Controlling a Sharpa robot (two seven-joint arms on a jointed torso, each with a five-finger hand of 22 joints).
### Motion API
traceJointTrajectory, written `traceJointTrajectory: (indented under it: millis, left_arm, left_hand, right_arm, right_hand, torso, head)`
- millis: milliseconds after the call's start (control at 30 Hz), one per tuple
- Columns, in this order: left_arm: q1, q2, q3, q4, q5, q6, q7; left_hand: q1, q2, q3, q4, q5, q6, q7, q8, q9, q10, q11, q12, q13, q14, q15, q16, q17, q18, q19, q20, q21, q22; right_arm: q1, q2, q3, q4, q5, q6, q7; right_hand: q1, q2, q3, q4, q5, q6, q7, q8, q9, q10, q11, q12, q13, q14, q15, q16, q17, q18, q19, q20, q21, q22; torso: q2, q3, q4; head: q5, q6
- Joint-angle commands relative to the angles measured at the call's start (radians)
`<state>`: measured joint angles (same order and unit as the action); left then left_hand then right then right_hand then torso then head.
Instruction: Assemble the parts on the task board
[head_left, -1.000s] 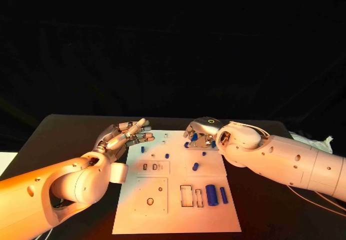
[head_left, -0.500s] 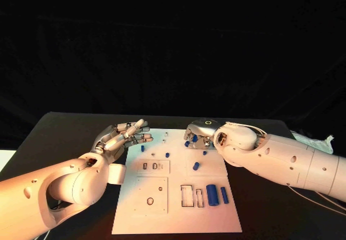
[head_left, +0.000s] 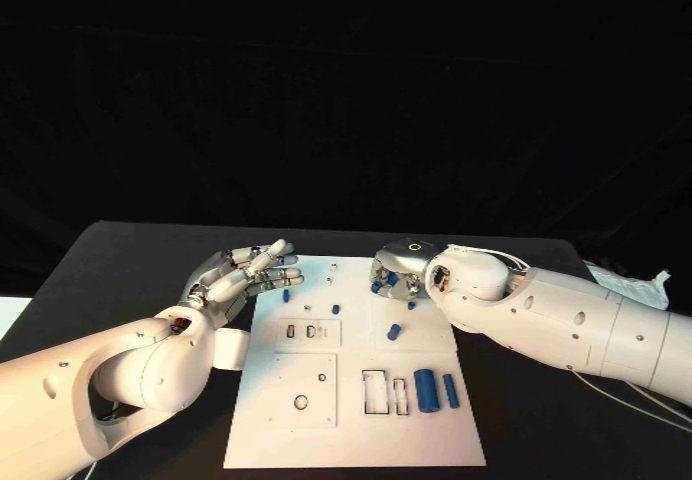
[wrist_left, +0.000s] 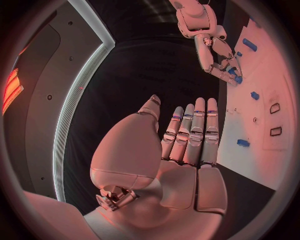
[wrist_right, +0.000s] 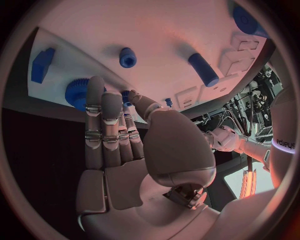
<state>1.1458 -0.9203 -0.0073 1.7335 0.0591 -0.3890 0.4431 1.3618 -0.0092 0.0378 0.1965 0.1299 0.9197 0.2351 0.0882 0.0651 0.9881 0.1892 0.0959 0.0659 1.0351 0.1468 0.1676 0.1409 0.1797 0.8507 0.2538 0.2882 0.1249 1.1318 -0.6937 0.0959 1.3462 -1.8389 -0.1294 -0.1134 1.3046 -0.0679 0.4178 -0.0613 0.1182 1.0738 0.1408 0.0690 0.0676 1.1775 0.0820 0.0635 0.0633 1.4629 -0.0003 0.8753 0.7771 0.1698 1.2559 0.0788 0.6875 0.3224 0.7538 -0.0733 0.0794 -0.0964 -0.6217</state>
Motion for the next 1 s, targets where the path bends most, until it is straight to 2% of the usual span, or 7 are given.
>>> traceJointTrajectory:
  millis: [33, 167, 300, 433, 767, 967, 1000]
  left_arm:
    - [0.003, -0.001, 0.001, 0.003, -0.001, 0.019, -0.001]
    - [0.003, 0.0, 0.001, 0.002, -0.001, 0.018, -0.003]
    - [0.003, 0.001, 0.001, -0.002, -0.001, 0.018, -0.006]
    - [0.003, 0.003, 0.001, -0.006, -0.001, 0.017, -0.008]
    - [0.003, 0.002, 0.001, -0.009, -0.001, 0.014, -0.011]
    - [0.003, -0.002, 0.001, -0.005, -0.002, 0.014, -0.011]
    - [0.003, -0.002, 0.001, -0.005, -0.002, 0.014, -0.011]
  left_hand:
    - [0.007, 0.002, 0.002, -0.006, -0.006, -0.002, 0.012, -0.004, -0.001, 0.0, 0.005, -0.004, -0.002, -0.004, 0.002, -0.003, 0.001, 0.002, 0.001, 0.004, -0.003, -0.001]
    - [0.007, 0.002, 0.002, -0.006, -0.006, -0.002, 0.012, -0.004, -0.001, 0.0, 0.005, -0.004, -0.002, -0.004, 0.002, -0.003, 0.001, 0.002, 0.001, 0.004, -0.003, -0.001]
    - [0.008, 0.003, 0.002, -0.008, -0.006, -0.002, 0.012, -0.005, -0.001, -0.001, 0.005, -0.005, -0.002, -0.004, 0.002, -0.004, 0.002, 0.002, 0.002, 0.004, -0.003, -0.002]
    - [0.009, 0.003, 0.002, -0.009, -0.006, -0.003, 0.013, -0.006, -0.001, -0.001, 0.005, -0.006, -0.002, -0.004, 0.002, -0.005, 0.002, 0.002, 0.002, 0.004, -0.003, -0.002]
    - [0.016, 0.007, 0.004, -0.018, -0.005, -0.003, 0.014, -0.01, -0.001, -0.003, 0.006, -0.011, -0.001, -0.003, 0.003, -0.009, 0.003, 0.002, 0.003, 0.005, -0.004, -0.003]
    - [0.017, 0.007, 0.005, -0.019, -0.005, -0.004, 0.014, -0.01, 0.0, -0.003, 0.006, -0.012, -0.001, -0.003, 0.003, -0.01, 0.003, 0.002, 0.004, 0.005, -0.004, -0.004]
    - [0.018, 0.008, 0.005, -0.02, -0.005, -0.004, 0.014, -0.011, 0.0, -0.003, 0.007, -0.012, -0.001, -0.003, 0.003, -0.011, 0.003, 0.002, 0.004, 0.005, -0.004, -0.004]
  right_arm:
    - [0.0, 0.004, 0.0, -0.004, -0.017, 0.024, -0.008]
    - [0.0, 0.006, 0.0, -0.004, -0.014, 0.019, -0.007]
    - [0.0, 0.006, 0.0, -0.003, -0.005, -0.011, -0.007]
    - [0.0, 0.005, 0.0, 0.002, 0.01, -0.046, -0.009]
    - [0.0, 0.008, 0.001, 0.022, 0.032, -0.199, -0.049]
    - [0.004, 0.038, 0.001, 0.005, 0.034, -0.236, -0.074]
    - [0.004, 0.042, 0.001, 0.003, 0.034, -0.239, -0.074]
  right_hand:
    - [-0.001, -0.017, 0.021, 0.015, -0.007, 0.01, 0.001, -0.002, 0.002, 0.006, -0.003, -0.002, -0.001, 0.055, -0.005, 0.096, 0.089, 0.012, 0.002, -0.003, 0.031, 0.019]
    - [0.0, -0.02, 0.036, 0.031, -0.011, 0.021, 0.0, 0.0, 0.003, 0.019, -0.006, 0.0, 0.0, 0.06, -0.007, 0.182, 0.173, 0.013, 0.001, -0.004, 0.061, 0.038]
    - [0.002, -0.022, 0.046, 0.044, -0.014, 0.034, -0.003, 0.003, 0.005, 0.036, -0.01, 0.001, 0.001, 0.061, -0.01, 0.243, 0.231, 0.012, 0.003, -0.005, 0.094, 0.062]
    - [0.005, -0.02, 0.053, 0.053, -0.019, 0.051, -0.007, 0.008, 0.009, 0.053, -0.013, 0.002, 0.002, 0.062, -0.014, 0.289, 0.276, 0.002, 0.02, -0.008, 0.161, 0.143]
    - [0.015, 0.003, 0.076, 0.074, -0.027, 0.074, -0.013, 0.011, 0.017, 0.081, -0.021, 0.0, 0.002, 0.056, -0.024, 0.343, 0.325, -0.011, 0.036, -0.009, 0.252, 0.247]
    - [0.016, -0.002, 0.082, 0.076, -0.031, 0.069, -0.009, 0.006, 0.017, 0.075, -0.018, -0.003, 0.001, 0.053, -0.021, 0.348, 0.326, -0.012, 0.032, -0.007, 0.265, 0.259]
    - [0.016, -0.003, 0.082, 0.076, -0.032, 0.068, -0.008, 0.005, 0.017, 0.073, -0.017, -0.003, 0.0, 0.053, -0.021, 0.348, 0.325, -0.012, 0.031, -0.007, 0.266, 0.26]
  torso:
    - [0.004, -0.0001, 0.0017]
    - [0.006, -0.0011, 0.0007]
    - [0.007, -0.0023, 0.0011]
    - [0.008, -0.003, 0.0027]
    - [0.012, -0.0041, 0.0049]
    - [0.013, -0.006, 0.007]
    - [0.013, -0.0056, 0.0054]
  head:
    - [0.001, -0.002]
    - [0.001, -0.002]
    - [0.001, -0.002]
    - [-0.001, -0.002]
    - [0.001, 0.002]
    - [0.001, 0.003]
    - [0.002, 0.003]
